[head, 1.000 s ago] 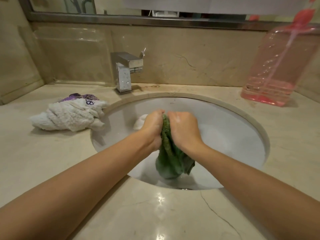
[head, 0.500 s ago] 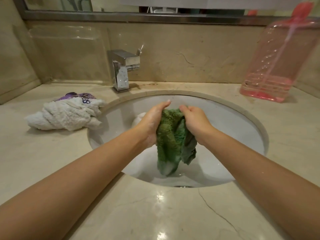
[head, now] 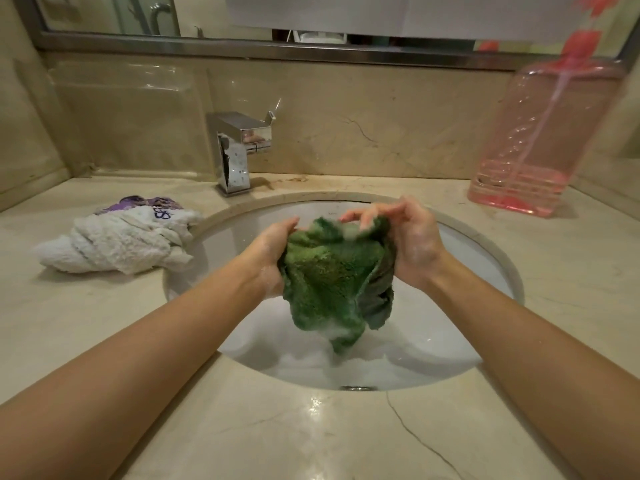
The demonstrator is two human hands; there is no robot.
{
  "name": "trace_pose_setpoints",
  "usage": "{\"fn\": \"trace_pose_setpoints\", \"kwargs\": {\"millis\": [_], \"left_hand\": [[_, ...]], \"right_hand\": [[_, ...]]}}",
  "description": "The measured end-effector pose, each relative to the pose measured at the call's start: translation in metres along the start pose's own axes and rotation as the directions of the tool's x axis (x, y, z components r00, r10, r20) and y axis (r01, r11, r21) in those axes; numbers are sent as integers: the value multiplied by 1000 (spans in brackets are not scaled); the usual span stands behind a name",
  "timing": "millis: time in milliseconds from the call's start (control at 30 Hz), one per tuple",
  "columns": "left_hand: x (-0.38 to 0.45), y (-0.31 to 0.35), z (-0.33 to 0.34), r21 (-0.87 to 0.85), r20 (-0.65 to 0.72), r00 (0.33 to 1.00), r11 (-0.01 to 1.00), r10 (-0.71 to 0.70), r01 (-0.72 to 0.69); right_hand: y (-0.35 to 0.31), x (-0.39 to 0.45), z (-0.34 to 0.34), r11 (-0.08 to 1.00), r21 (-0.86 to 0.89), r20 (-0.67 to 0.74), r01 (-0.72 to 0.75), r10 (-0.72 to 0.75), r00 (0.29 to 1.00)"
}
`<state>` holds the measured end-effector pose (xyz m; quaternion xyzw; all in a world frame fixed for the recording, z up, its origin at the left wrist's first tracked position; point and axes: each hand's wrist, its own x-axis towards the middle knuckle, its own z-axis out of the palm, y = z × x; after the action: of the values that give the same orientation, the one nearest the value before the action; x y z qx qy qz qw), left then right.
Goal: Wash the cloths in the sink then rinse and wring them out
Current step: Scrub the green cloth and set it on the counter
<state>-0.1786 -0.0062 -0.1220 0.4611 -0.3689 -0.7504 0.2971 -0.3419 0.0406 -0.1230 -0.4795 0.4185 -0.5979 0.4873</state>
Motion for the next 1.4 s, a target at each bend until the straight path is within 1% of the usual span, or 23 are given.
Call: {"fn": "trace_pose_setpoints", "kwargs": {"millis": [33,100,167,233,267,300,367,400,433,467,533,600,667,733,833,933,1000,1100,1167,1200,1267,1333,1400], "left_hand": [[0,2,-1,-46,-9,1000,999,24,-24],[1,5,-4,-74,-36,997,995,69,-71],[0,5,-5,-90,-30,996,992,89,-91],[-1,4,-2,-96,-39,989,985,139,-143],[-1,4,0,-96,-65,982,978,179,-185],[-1,4,1,-102,-95,970,967,225,-235],[-1,5,1,-108,-137,947,946,290,-306],[-1,4,0,-83,-142,940,942,312,-325],[1,3,-1,3,-142,931,940,337,-340],[4,1,-2,151,-132,920,924,370,-350],[8,-2,-4,445,-52,915,829,400,-338],[4,-4,-1,616,57,963,750,263,-241],[2,-6,0,734,130,988,662,87,-154],[4,-7,-1,779,189,979,595,79,-198],[8,-8,-5,751,223,959,597,172,-282],[9,-11,-2,714,208,942,617,264,-330],[11,-12,1,724,142,936,611,323,-321],[10,-11,5,667,56,921,672,385,-321],[2,-11,9,537,-3,922,779,386,-324],[-5,-9,11,423,-3,938,850,347,-313],[-11,-4,11,179,73,970,954,230,-240],[-11,-9,14,84,111,966,966,235,-245],[-14,-20,23,-3,119,946,953,300,-302]], "right_hand": [[-1,-2,1,993,-114,74,26,-18,997],[0,-4,2,941,-327,88,90,-65,994],[7,-1,0,904,-413,-40,111,-139,989],[11,2,-3,870,-490,-160,61,-158,974],[12,3,-4,823,-568,-184,-10,-116,976],[15,4,-6,740,-664,-190,-108,-28,981],[16,2,-5,568,-771,-192,-287,222,956],[17,0,-4,530,-780,-181,-333,317,931],[18,0,-4,519,-782,-170,-344,353,920],[17,-1,-3,519,-790,-159,-325,340,927],[14,0,-3,526,-807,-161,-269,241,957],[10,2,-4,540,-810,-169,-229,158,973],[9,1,-6,606,-767,-139,-210,162,977],[11,1,-7,666,-721,-103,-191,170,980],[13,3,-8,638,-739,-136,-218,176,975],[12,2,-12,648,-670,-149,-363,361,920],[12,1,-12,653,-641,-162,-404,399,902],[15,5,-6,586,-750,-250,-307,178,952],[16,4,0,555,-804,-278,-212,-35,960],[14,3,2,566,-811,-277,-149,-147,950],[9,1,9,571,-820,-238,27,-384,892],[8,-5,27,499,-843,-134,200,-557,820],[17,-15,52,435,-846,-34,307,-620,784]]}}
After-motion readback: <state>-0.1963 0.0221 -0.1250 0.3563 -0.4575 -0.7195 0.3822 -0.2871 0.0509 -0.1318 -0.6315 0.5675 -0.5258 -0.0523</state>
